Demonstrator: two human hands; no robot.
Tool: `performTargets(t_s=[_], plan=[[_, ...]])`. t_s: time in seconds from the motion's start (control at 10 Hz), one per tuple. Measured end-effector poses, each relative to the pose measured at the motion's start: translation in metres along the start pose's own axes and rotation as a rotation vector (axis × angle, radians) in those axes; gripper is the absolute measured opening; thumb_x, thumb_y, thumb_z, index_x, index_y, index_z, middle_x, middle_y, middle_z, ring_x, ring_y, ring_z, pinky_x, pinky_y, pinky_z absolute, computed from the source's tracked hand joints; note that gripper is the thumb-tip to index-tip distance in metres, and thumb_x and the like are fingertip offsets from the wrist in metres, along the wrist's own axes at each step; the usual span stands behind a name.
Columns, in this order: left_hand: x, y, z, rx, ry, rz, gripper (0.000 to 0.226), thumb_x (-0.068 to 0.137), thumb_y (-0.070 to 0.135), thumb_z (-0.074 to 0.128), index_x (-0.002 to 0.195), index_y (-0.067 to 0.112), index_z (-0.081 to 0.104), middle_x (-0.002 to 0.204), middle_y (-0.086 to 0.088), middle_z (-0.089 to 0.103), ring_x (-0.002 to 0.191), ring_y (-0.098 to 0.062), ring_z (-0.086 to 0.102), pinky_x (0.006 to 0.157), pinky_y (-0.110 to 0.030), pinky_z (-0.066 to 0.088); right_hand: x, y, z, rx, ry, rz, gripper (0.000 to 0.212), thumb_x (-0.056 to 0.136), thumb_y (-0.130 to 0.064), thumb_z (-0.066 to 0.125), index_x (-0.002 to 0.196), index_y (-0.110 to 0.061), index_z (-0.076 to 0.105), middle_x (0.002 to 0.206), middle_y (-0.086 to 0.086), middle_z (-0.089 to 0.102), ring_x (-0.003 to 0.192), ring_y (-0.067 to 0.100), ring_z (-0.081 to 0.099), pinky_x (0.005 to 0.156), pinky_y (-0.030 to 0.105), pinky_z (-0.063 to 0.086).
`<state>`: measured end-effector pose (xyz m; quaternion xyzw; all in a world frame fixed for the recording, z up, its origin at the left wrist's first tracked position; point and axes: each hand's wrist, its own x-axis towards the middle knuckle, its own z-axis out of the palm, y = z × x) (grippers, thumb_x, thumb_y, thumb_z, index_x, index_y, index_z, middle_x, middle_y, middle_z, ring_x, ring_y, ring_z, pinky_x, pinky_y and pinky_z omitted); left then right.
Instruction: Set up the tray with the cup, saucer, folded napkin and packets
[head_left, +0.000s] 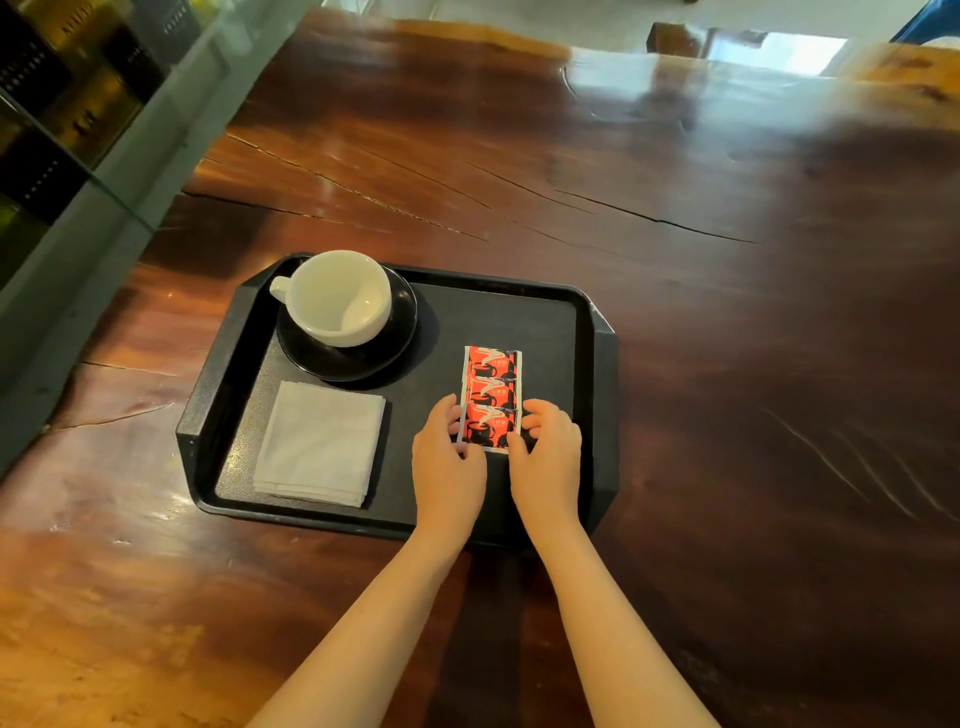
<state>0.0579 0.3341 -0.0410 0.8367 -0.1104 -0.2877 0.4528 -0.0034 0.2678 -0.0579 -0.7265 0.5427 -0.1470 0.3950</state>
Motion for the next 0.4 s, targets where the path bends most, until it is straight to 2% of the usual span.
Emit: performTargets(t_s=[0.1, 0.2, 0.3, 0.4], plan=[[0.000, 0.000, 0.002, -0.003, 0.015, -0.010, 0.054, 0.089, 0.001, 0.053, 0.138, 0.020, 0.039, 0.134, -0.002, 0.051, 0.107, -0.002, 0.045, 0.066, -0.005, 0.037, 0.001, 0.000, -0.001, 0.000, 0.000, -0.008, 0.031, 0.086, -0.011, 0.063, 0.117, -0.012, 0.057, 0.115, 0.004, 0.058, 0.106, 0.015, 0.053, 0.083, 0.021, 0.046], [-0.003, 0.001, 0.002, 0.001, 0.027, -0.022, 0.053, 0.090, 0.002, 0.052, 0.138, 0.020, 0.039, 0.135, -0.003, 0.051, 0.109, -0.004, 0.046, 0.074, -0.007, 0.039, 0.001, -0.002, -0.004, -0.007, -0.013, -0.023, 0.031, 0.086, -0.012, 0.063, 0.116, -0.012, 0.057, 0.115, 0.004, 0.058, 0.106, 0.014, 0.052, 0.081, 0.020, 0.044], [-0.007, 0.007, 0.000, -0.027, 0.023, -0.047, 0.052, 0.091, 0.002, 0.051, 0.138, 0.017, 0.038, 0.136, -0.005, 0.051, 0.119, -0.011, 0.049, 0.085, -0.017, 0.038, 0.002, -0.002, -0.008, -0.035, -0.074, -0.039, 0.032, 0.087, -0.013, 0.063, 0.118, -0.012, 0.055, 0.117, 0.004, 0.058, 0.103, 0.010, 0.048, 0.075, 0.014, 0.038], [-0.018, 0.016, -0.008, -0.002, 0.044, -0.083, 0.050, 0.091, 0.004, 0.051, 0.139, 0.014, 0.039, 0.138, -0.007, 0.050, 0.124, -0.017, 0.048, 0.090, -0.022, 0.039, 0.001, -0.007, -0.022, -0.018, -0.134, -0.020, 0.037, 0.088, -0.014, 0.061, 0.124, -0.011, 0.051, 0.119, 0.006, 0.057, 0.106, 0.012, 0.050, 0.076, 0.016, 0.039]])
